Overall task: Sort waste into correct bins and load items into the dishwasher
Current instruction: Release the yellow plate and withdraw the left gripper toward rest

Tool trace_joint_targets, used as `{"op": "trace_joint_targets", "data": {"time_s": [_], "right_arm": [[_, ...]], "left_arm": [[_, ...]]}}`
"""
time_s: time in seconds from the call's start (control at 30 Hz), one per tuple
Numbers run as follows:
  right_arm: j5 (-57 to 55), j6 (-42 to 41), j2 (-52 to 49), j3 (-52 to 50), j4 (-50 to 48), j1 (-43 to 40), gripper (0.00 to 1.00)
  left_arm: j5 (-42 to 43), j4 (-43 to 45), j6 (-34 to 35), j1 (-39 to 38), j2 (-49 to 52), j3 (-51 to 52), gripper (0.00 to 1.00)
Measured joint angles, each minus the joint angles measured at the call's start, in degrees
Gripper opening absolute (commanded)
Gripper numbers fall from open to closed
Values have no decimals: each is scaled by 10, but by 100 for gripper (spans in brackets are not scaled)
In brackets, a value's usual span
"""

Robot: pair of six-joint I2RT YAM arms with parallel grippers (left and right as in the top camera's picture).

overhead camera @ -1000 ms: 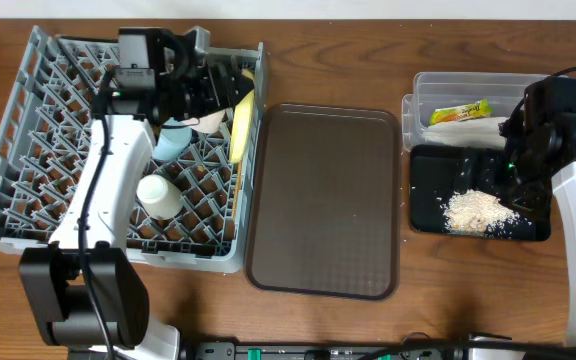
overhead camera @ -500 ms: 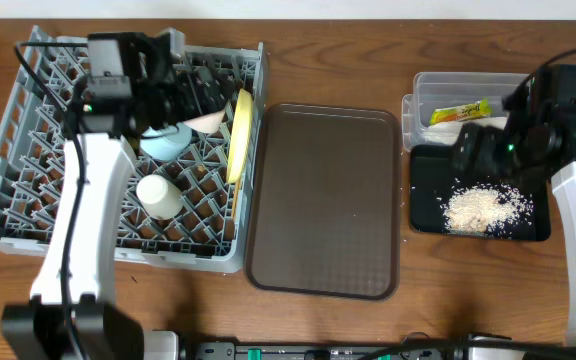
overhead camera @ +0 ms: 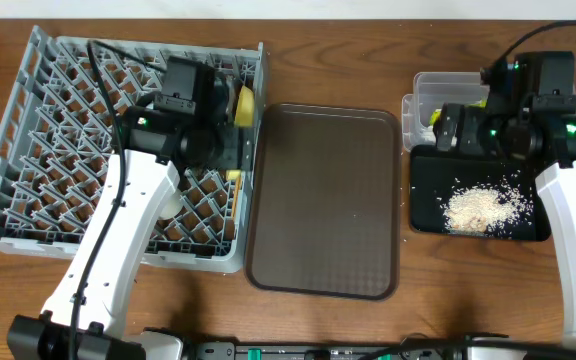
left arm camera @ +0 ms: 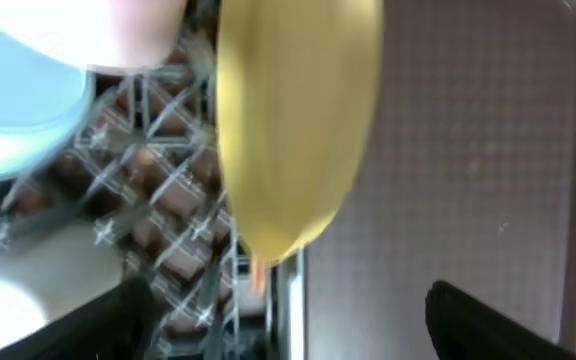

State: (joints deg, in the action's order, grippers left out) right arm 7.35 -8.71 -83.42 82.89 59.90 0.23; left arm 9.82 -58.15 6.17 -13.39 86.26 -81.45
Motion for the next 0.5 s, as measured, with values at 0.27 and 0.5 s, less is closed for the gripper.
{"op": "trace_joint_targets", "data": {"time_s": [0.27, 0.5], "right_arm": [[-7, 0, 5, -7, 44, 0, 99], [-10, 0, 127, -137, -50, 0, 98]], "left_arm": [[-19, -45, 3, 0, -12, 11, 89], [-25, 32, 6, 0, -163, 129, 89]]}}
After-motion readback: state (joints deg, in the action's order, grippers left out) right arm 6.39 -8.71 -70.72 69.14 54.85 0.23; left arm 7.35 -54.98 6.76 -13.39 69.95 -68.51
